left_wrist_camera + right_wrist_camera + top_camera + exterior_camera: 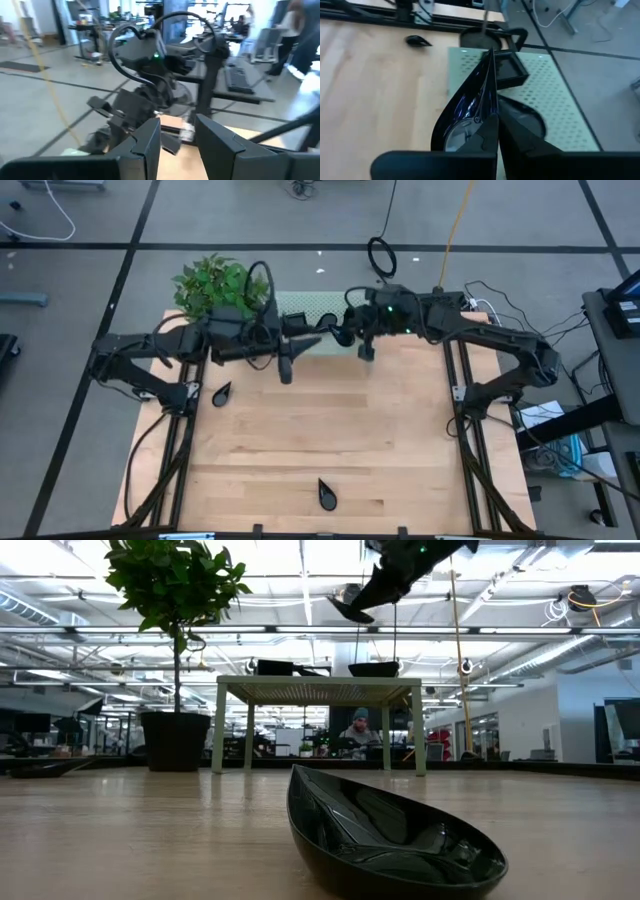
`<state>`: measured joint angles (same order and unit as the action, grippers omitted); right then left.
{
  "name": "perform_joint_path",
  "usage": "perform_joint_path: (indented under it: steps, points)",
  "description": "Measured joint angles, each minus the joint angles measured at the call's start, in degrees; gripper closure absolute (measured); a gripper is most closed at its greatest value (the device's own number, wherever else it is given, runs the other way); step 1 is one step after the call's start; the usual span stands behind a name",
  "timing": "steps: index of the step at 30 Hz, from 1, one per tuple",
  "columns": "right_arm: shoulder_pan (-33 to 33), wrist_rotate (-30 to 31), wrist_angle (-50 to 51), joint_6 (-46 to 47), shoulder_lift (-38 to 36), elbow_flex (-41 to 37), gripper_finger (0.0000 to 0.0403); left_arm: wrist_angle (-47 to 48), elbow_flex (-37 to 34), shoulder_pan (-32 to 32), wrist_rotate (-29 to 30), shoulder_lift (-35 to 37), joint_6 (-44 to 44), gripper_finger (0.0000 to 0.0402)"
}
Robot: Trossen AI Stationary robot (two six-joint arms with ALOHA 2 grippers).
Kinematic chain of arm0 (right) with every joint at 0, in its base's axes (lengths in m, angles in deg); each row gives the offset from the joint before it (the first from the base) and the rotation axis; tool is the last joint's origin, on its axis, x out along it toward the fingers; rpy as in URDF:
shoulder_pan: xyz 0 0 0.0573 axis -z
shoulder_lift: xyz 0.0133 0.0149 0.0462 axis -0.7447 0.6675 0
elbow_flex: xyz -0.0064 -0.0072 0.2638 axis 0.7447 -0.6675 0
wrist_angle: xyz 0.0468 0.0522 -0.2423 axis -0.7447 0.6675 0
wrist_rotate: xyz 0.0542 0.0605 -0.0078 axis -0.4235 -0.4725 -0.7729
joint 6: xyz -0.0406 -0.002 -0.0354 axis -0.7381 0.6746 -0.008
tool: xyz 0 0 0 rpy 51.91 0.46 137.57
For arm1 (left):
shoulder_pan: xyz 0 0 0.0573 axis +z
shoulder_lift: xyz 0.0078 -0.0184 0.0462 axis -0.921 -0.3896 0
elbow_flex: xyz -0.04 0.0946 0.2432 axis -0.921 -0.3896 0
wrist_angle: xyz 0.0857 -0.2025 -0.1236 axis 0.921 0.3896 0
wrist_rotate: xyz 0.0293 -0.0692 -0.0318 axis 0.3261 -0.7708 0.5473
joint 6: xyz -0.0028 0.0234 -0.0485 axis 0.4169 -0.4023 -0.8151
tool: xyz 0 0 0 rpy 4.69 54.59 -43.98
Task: Pick & Place Mini shaped plates
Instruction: Stack the drop shaped plate on top of the other drop shaped plate on the shelf
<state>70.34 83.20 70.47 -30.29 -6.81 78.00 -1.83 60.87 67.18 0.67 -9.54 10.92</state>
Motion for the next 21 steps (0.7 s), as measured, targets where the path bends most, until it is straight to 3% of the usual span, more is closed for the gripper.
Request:
perform_joint_path:
  steps: [9, 14, 21]
  points:
    - [4.49, -0.29, -0.13, -12.02, 8.39, 6.93, 0.0403, -1.87, 0.0, 5.1, 1.38, -0.04, 1.9, 0.0277]
    - [7.79, -7.26, 0.38, -20.55, 10.76, 9.91, 0.0403, -2.99, 0.0, 7.41, 1.39, -0.04, 1.92, 0.0277]
    - [9.78, -9.13, -0.47, -35.36, 12.57, 11.23, 0.0403, -5.45, 0.0, 10.4, 1.44, -0.04, 1.85, 0.0277]
